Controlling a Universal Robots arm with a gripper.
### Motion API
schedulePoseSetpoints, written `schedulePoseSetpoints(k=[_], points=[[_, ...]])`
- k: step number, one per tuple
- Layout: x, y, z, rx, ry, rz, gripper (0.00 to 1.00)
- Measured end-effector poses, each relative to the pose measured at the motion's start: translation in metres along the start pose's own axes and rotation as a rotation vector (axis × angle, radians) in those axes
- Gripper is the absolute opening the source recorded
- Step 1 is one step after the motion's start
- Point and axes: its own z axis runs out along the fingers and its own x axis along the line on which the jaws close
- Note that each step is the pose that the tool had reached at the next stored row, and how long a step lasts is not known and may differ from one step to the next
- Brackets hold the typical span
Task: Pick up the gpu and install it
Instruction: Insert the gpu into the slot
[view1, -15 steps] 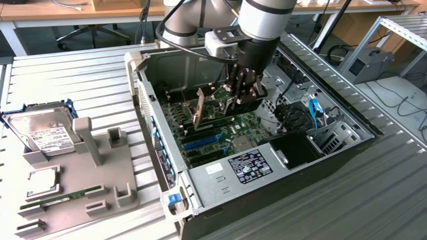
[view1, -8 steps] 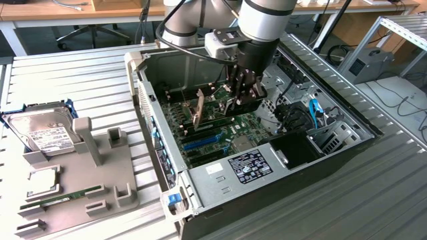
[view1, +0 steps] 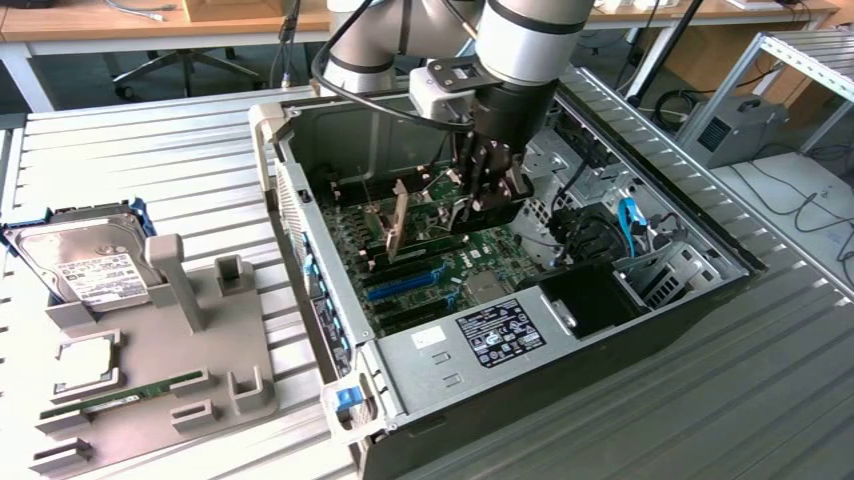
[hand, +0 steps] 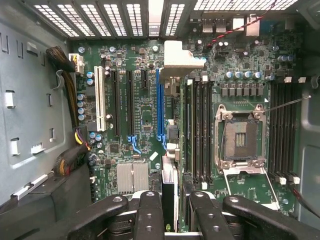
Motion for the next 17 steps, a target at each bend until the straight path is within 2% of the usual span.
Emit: schedulePoseSetpoints(k=[17], points=[[0.001,0.0001,0.0049,0.0,0.0,0.0,0.26]])
